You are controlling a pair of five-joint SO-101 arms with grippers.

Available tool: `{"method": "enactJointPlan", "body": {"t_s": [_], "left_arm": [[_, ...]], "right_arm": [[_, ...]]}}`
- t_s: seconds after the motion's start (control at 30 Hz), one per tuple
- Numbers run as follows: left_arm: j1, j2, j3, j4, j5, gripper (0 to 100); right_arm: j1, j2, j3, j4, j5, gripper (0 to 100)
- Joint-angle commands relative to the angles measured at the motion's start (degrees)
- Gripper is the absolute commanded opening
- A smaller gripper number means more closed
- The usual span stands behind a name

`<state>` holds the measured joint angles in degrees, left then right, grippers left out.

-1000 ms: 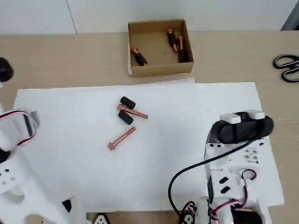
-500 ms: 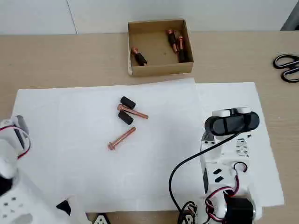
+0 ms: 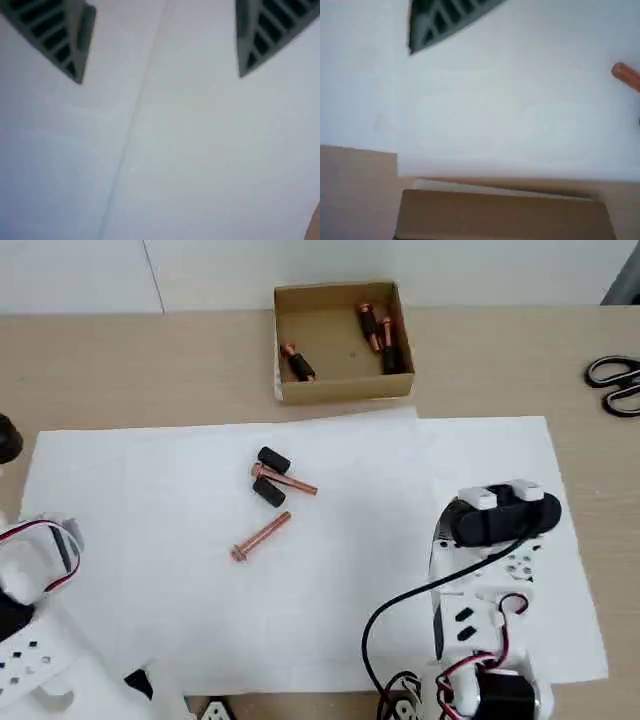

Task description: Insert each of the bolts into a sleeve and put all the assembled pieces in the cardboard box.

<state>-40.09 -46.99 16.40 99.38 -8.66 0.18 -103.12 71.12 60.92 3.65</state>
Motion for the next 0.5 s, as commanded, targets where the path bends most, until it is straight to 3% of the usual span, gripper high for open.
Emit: {"method": "enactJointPlan", "body": {"t_s": [0.0,0.23,0.47], "left_arm": [[0.0,-0.9,0.7,1.1,-0.7,19],[-0.4,-0.9,2.6,1.1,-0.7,19],[-2.5,-0.9,6.8,1.1,-0.8,19]], "right_arm": [[0.0,0.0,-0.4,0.7,0.5,16.5],[0.4,0.2,-1.6,0.6,7.7,16.5],[1.2,0.3,-4.4,-4.8,9.8,16.5]]}}
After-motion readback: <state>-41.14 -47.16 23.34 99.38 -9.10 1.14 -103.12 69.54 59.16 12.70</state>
